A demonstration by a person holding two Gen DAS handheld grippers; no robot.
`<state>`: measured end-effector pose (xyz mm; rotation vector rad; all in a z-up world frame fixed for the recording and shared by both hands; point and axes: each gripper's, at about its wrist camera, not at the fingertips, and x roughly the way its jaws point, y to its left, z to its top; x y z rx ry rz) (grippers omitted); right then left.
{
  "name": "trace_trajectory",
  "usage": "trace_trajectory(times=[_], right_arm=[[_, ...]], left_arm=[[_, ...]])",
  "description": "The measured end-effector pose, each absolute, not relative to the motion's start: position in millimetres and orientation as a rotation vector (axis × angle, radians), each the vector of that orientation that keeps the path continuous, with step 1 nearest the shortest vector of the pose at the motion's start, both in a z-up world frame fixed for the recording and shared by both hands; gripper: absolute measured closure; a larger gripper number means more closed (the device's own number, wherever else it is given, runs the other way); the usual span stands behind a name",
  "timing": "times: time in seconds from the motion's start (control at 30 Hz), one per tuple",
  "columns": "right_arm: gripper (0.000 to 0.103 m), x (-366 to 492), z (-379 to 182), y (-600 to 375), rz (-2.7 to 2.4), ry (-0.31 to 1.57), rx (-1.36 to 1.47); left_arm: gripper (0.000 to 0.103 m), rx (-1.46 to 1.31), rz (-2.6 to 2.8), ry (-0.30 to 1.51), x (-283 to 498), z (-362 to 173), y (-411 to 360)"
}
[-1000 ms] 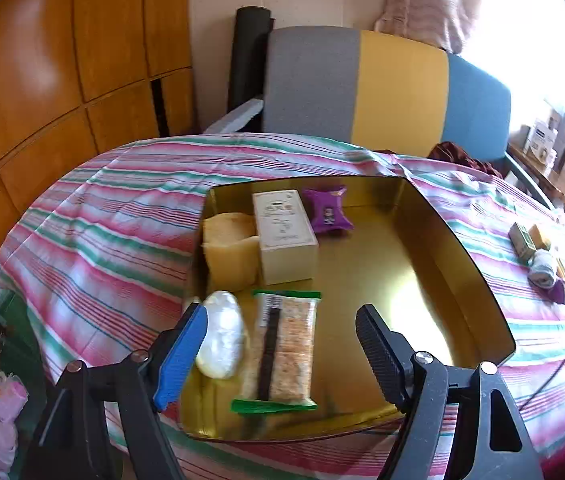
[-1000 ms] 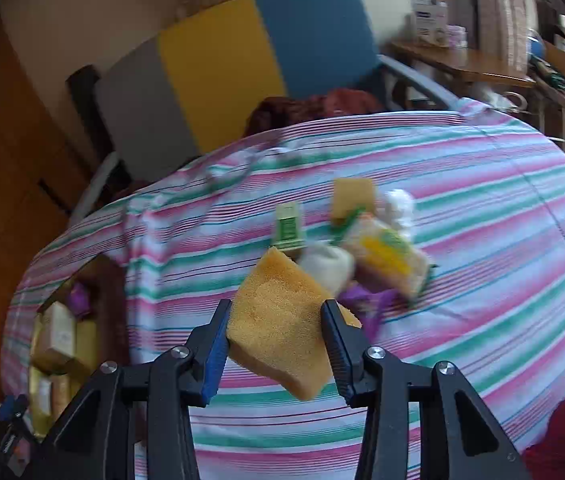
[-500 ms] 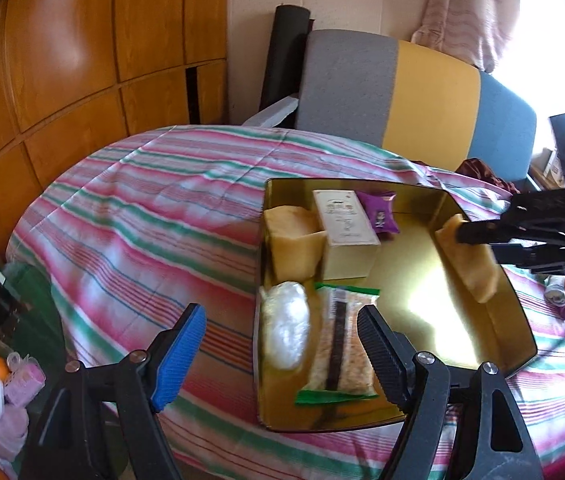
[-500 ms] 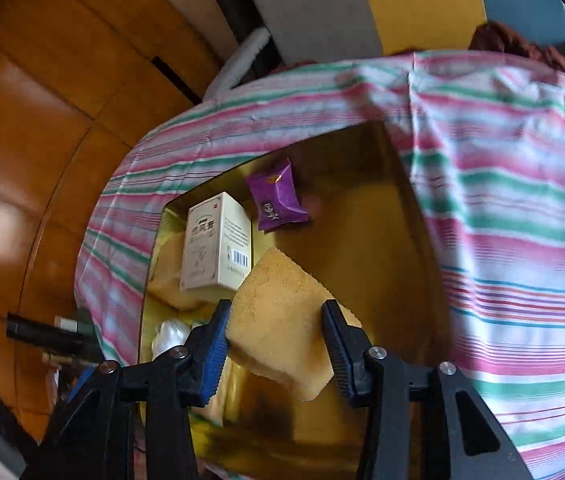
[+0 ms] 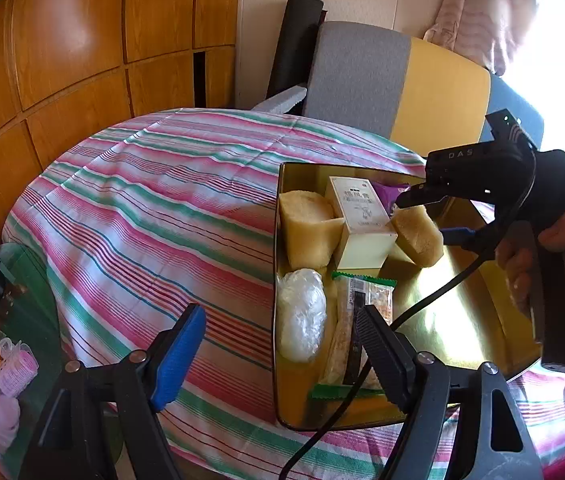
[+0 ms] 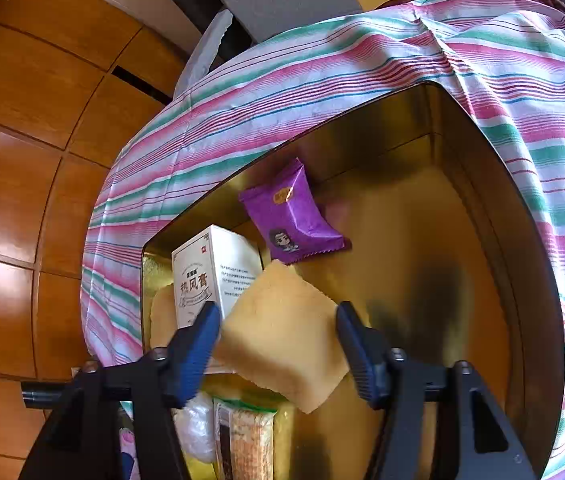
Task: Organize objects
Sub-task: 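Lower the yellow sponge into the gold tray and open the right tool, then move the left tool back to the grey knitted sock on the table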
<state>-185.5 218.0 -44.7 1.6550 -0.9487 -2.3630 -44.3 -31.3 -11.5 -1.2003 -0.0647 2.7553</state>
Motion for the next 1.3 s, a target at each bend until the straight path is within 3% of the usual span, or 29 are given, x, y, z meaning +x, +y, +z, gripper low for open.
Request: trace_trajectory(times=[0.3,0.73,1.07,1.3], right_arm=[[0.03,-174,-27,220,-2.417,-0.884,1.55],[0.03,-173,-32,221,-2.267,-1.019,1.44],[0.03,-120,11,219,-2.438,-0.634,1.378],[0.03,-77,25,214,-2.576,-0.251,1.36]], left_arm=[[0.024,-1.185,2.761,-0.07,-43,-8,-32],[0.023,-1.155,2.777,-0.047,-32,-2,-29],[0.023,-1.115,2.787,-0.038,-26,6,-25],[0.022,-1.089,2.791,-0.008,-18,12,-17]])
